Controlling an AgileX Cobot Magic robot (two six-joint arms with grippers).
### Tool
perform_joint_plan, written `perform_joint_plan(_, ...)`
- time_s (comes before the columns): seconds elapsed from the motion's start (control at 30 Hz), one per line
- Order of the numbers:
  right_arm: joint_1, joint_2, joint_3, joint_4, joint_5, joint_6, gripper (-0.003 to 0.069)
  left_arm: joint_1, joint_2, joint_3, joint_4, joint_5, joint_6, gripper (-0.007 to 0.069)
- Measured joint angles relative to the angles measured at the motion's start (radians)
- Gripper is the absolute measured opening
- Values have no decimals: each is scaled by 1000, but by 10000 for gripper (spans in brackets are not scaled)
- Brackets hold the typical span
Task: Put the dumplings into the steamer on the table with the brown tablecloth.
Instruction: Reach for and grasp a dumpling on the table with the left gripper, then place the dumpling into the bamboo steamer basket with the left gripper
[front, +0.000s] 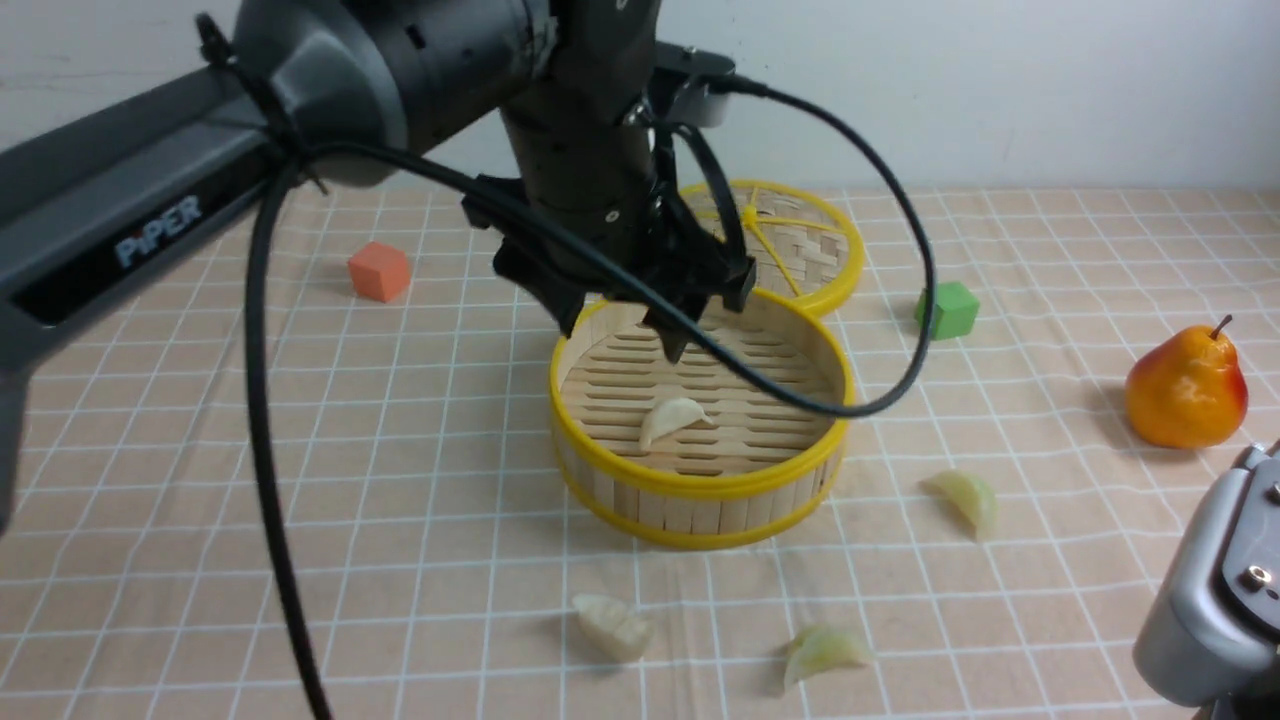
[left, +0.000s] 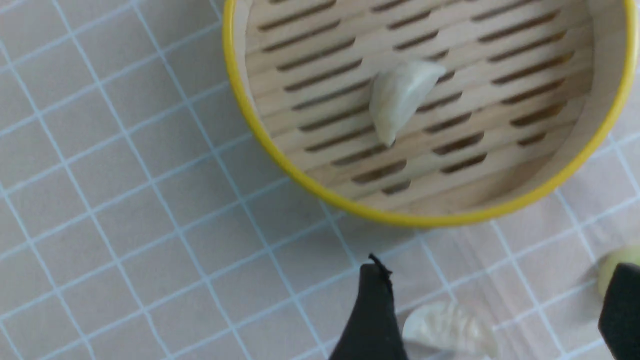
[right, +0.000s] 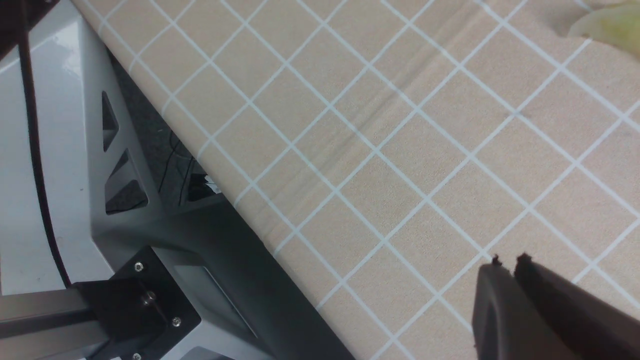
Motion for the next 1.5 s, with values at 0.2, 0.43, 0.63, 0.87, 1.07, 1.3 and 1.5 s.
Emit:
perform_joint_plan(0.2,0,0,0,-1,-24,0,52,0,-82,281,-49,0,-37,554)
perform_joint_plan(0.43,0,0,0,-1,-78,-12,57,0,-72,491,-130,-183,-188,554)
perform_joint_plan(0.63,0,0,0,-1,-72,-17,60,0,-10,529,-134,-341,-321,554)
perform_joint_plan(0.87,0,0,0,-3,-31,-17,65,0,92,530,-196,-387,-361,554)
perform_joint_plan(1.07,0,0,0,-5,-19,-18,73,1,99,525,-224,-376,-318,501)
perform_joint_plan(1.3,0,0,0,-9,-19,-24,79,0,92,526,-247,-354,-263,223)
perform_joint_plan(1.5,0,0,0,-9,-19,-25,84,-3,11,529,-254,-342,-174,231)
